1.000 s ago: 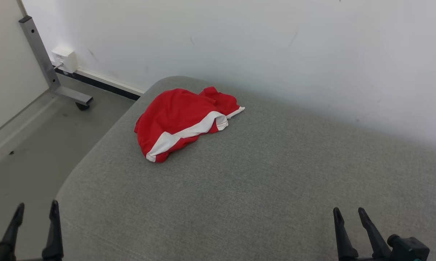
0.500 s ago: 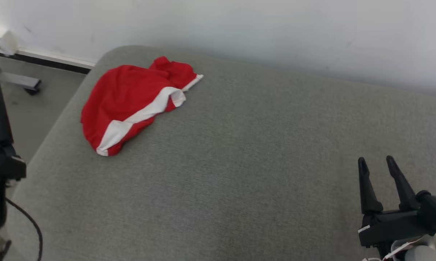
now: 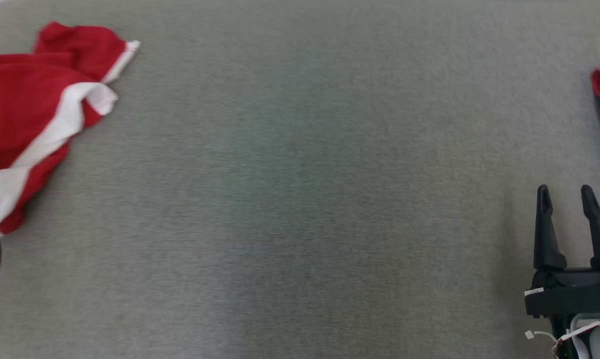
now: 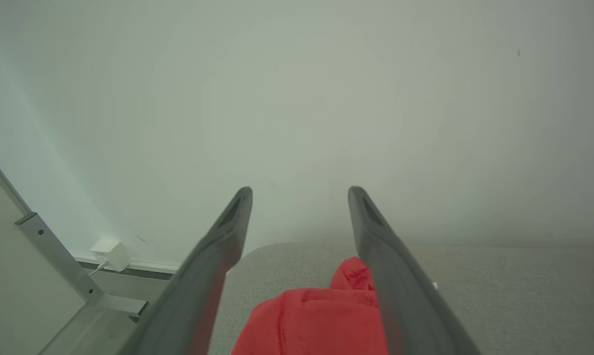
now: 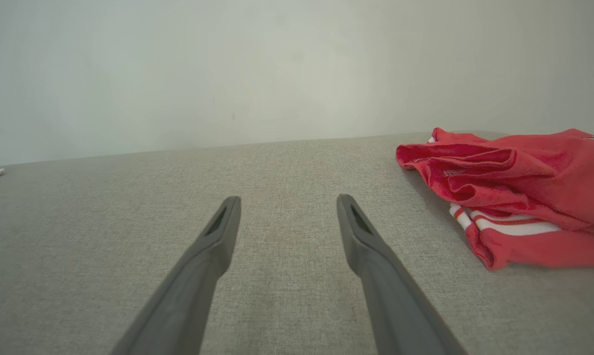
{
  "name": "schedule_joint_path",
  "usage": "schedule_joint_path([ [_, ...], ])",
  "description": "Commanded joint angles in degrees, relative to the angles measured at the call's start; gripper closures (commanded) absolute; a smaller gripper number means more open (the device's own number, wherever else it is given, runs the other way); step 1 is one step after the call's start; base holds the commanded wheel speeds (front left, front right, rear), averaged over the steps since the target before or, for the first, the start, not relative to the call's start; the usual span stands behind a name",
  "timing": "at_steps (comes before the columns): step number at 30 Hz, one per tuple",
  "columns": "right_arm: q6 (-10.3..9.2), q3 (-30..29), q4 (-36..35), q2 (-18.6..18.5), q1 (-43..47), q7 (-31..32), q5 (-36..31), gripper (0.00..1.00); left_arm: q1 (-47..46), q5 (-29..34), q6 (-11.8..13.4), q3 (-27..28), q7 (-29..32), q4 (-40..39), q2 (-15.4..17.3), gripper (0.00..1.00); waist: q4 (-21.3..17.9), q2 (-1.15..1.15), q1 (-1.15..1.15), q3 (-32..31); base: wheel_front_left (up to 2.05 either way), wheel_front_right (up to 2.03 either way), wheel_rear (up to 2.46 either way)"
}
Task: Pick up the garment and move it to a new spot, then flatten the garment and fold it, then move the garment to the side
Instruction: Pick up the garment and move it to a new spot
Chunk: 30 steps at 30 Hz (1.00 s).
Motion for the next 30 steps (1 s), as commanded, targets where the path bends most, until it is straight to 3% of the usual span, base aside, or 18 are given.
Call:
schedule_joint_path([
  [1, -0.15, -0.3, -0.6, 0.3, -0.2, 0.0, -0.4, 0.0, -1.4, -0.8, -0.3, -0.1, 0.5, 1.4, 0.6, 0.0, -7.4, -0.01, -0.02, 7.4, 0.0, 0.0, 0.0],
  [15, -0.15, -1.7, -4.9, 0.7, 0.5, 2.1, -1.6, 0.0, -5.8, -10.2, -0.2, -12.0, 16.5, 18.0, 5.1, 0.0, -8.4, -0.01, -0.02, 8.0, 0.0, 0.0, 0.0],
  [19, -0.15, -1.4, -5.2, 1.0, 0.2, 2.4, -2.0, 0.0, -6.6, -13.4, -0.2, -14.1, 22.0, 22.0, 4.9, 0.0, -8.3, -0.01, -0.02, 8.1, 0.0, 0.0, 0.0],
  [20, -0.15, -1.3, -5.2, 1.0, 0.1, 2.5, -2.0, 0.0, -6.6, -14.1, -0.2, -14.6, 23.4, 22.8, 4.6, 0.21, -8.3, -0.01, -0.02, 8.1, 0.0, 0.0, 0.0],
  [22, -0.15, -1.1, -5.2, 1.1, 0.0, 2.6, -2.1, 0.0, -6.9, -14.1, -0.2, -16.0, 24.8, 24.2, 5.4, 1.0, -8.3, -0.01, -0.02, 8.0, 0.0, 0.0, 0.0],
  [26, -0.15, -1.0, -5.3, 0.9, -0.3, 2.9, -2.1, 0.0, -8.2, -15.2, -0.2, -18.1, 24.2, 25.1, 5.1, 1.0, -8.1, -0.01, -0.02, 7.8, 0.0, 0.0, 0.0],
  [30, -0.15, -0.8, -4.8, 0.6, -0.4, 2.8, -1.6, 0.0, -9.6, -15.6, -0.2, -18.9, 19.3, 24.0, 5.2, 1.0, -7.8, -0.01, -0.02, 7.1, 0.0, 0.0, 0.0],
])
